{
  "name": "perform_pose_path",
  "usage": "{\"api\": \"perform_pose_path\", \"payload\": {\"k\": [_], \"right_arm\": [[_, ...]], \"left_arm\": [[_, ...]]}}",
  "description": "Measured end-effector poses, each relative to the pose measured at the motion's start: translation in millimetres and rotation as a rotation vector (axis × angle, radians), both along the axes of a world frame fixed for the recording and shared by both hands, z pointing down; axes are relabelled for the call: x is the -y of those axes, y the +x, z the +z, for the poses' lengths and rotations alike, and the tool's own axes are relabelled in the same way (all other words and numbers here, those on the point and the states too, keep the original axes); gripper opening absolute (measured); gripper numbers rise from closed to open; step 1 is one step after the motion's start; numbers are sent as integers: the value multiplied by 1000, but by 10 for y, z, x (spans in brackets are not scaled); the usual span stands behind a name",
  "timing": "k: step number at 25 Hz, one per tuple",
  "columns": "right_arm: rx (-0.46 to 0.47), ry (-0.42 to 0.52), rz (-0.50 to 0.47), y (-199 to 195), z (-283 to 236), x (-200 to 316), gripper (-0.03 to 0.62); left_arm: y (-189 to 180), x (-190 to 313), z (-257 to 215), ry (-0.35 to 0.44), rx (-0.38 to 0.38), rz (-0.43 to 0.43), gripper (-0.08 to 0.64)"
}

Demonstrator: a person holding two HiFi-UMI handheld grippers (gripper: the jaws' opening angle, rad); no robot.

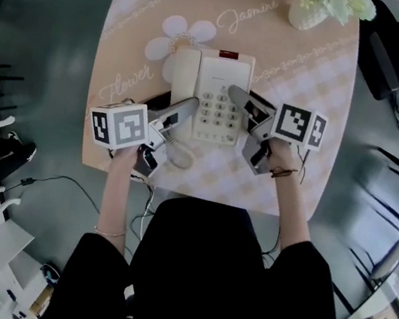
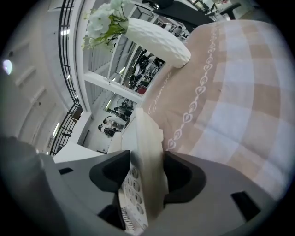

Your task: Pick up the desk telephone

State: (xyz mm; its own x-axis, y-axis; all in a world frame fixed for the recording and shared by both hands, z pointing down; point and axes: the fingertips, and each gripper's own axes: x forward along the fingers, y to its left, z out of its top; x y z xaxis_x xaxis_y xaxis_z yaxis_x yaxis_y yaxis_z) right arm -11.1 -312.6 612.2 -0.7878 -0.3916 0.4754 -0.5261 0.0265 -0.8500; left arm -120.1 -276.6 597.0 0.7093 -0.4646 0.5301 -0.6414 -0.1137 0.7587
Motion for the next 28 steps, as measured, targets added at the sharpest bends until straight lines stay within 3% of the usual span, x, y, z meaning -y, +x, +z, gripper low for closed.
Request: {"api": "perform_pose_path", "payload": {"k": [18,23,28], "right_arm": [[-38,38,-14,9,-30,5,209],[-64,46,-8,29,-72,-32,209],[-57,52,9,33,-175,-93,209]], "left_arm": [[-3,0,-10,2,91,-10,308],[26,-67,-41,-23,86,-34,307],[11,-119,-160,2,94,-58,305]]}}
